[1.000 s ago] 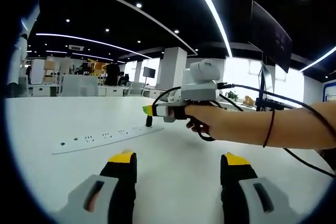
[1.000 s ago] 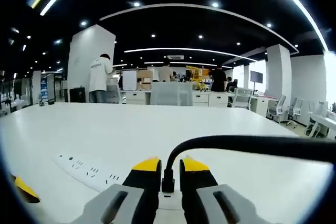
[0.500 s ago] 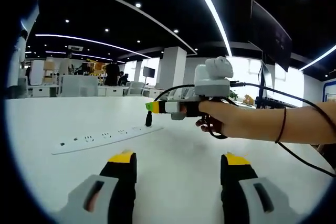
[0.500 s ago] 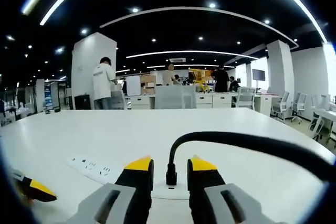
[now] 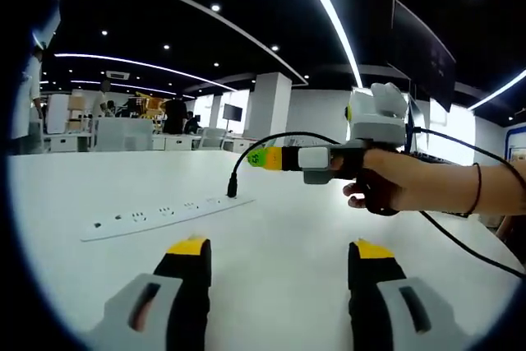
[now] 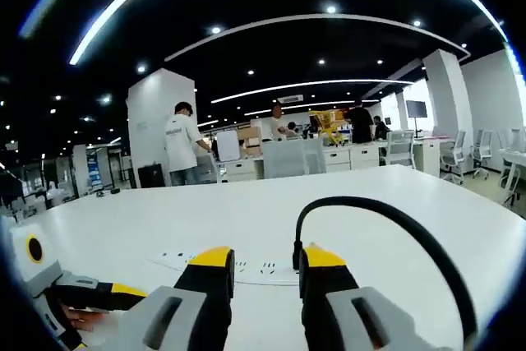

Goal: Find the data cable on the table. Grasp the USB connector end of the cable and insert it into the USB port on the table

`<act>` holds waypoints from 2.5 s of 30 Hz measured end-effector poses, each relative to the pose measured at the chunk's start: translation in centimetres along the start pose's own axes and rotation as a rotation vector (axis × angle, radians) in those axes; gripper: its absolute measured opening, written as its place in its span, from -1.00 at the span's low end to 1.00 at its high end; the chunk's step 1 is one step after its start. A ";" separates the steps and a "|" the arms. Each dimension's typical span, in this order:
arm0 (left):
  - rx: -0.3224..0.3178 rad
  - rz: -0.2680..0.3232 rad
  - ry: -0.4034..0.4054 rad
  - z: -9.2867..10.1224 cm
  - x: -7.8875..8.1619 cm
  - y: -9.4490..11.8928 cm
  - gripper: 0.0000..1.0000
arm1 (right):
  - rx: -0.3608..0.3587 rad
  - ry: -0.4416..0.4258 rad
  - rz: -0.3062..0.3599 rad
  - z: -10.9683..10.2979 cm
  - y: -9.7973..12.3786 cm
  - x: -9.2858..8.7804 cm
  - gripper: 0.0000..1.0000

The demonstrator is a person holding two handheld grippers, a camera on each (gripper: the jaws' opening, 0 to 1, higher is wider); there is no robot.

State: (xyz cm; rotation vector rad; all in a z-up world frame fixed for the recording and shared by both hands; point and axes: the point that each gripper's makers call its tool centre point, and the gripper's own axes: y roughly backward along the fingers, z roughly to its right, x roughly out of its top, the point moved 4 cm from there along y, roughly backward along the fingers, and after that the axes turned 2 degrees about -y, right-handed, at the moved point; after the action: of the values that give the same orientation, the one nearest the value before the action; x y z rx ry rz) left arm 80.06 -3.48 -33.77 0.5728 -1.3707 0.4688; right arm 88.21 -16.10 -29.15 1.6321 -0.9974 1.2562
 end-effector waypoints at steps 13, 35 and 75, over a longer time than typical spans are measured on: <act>0.011 -0.001 0.014 1.3 0.0 0.9 0.40 | 0.042 -0.158 0.109 -2.0 7.5 0.8 -0.22; 0.175 0.246 -0.017 3.1 8.4 10.4 0.44 | 0.076 -0.109 0.416 -4.8 20.0 3.7 0.38; 0.816 0.309 -0.289 -0.2 9.5 32.5 0.30 | -0.094 0.088 0.564 -7.2 25.1 3.9 0.47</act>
State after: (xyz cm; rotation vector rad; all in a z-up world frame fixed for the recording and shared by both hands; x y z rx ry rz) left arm 61.44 21.68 -20.93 1.1267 -1.5266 1.2615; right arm 63.33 -18.41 -20.70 1.2481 -1.4985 1.5988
